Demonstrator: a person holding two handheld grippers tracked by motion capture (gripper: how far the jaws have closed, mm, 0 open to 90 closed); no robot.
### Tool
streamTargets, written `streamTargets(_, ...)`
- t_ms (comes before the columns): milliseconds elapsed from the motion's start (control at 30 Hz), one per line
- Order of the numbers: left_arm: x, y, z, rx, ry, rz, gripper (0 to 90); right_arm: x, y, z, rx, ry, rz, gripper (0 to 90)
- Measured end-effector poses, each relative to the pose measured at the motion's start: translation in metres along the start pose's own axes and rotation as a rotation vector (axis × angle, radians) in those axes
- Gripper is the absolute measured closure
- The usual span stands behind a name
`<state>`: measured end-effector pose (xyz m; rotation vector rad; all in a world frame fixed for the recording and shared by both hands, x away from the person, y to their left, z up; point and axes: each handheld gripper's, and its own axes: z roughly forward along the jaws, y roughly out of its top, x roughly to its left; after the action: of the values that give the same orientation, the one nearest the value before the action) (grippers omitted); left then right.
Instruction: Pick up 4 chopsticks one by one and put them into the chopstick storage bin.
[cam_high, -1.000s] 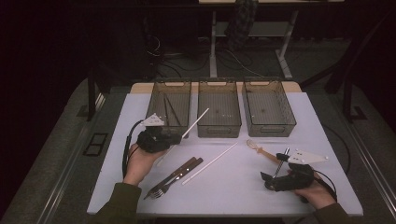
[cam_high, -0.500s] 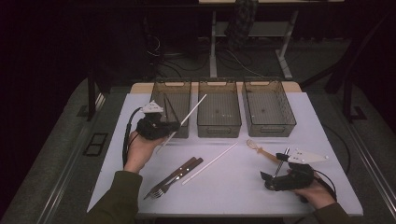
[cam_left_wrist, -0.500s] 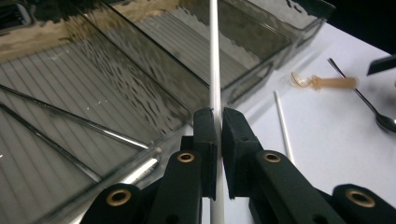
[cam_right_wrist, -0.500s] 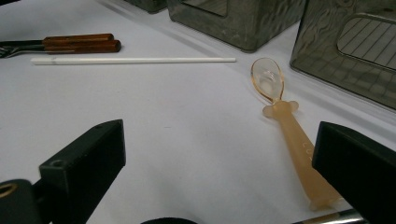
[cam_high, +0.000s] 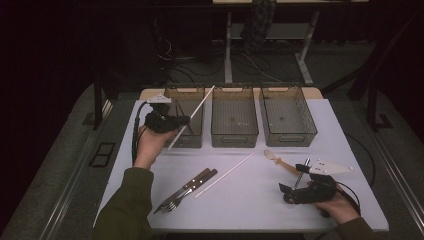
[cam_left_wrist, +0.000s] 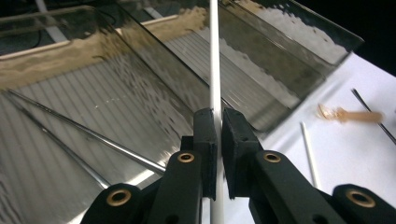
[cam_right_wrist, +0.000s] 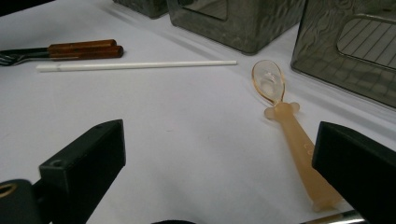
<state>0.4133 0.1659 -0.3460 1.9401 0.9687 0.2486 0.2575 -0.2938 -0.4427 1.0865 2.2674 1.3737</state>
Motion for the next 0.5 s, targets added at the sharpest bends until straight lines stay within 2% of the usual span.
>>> streamTargets(167, 0.013, 0.014, 0.002, -0.009, 0.022, -0.013, 84.2, 0.000, 0.000, 0.000, 0.001, -0.003, 0.002, 2.6)
streamTargets(433, 0.041, 0.029, 0.010, -0.003, 0.108, -0.036, 84.2, 0.000, 0.000, -0.002, -0.014, 0.007, 0.010, 2.7)
streamTargets(500, 0.048, 0.031, 0.010, -0.014, 0.118, -0.051, 84.2, -0.001, 0.000, -0.002, -0.015, 0.008, 0.016, 2.6)
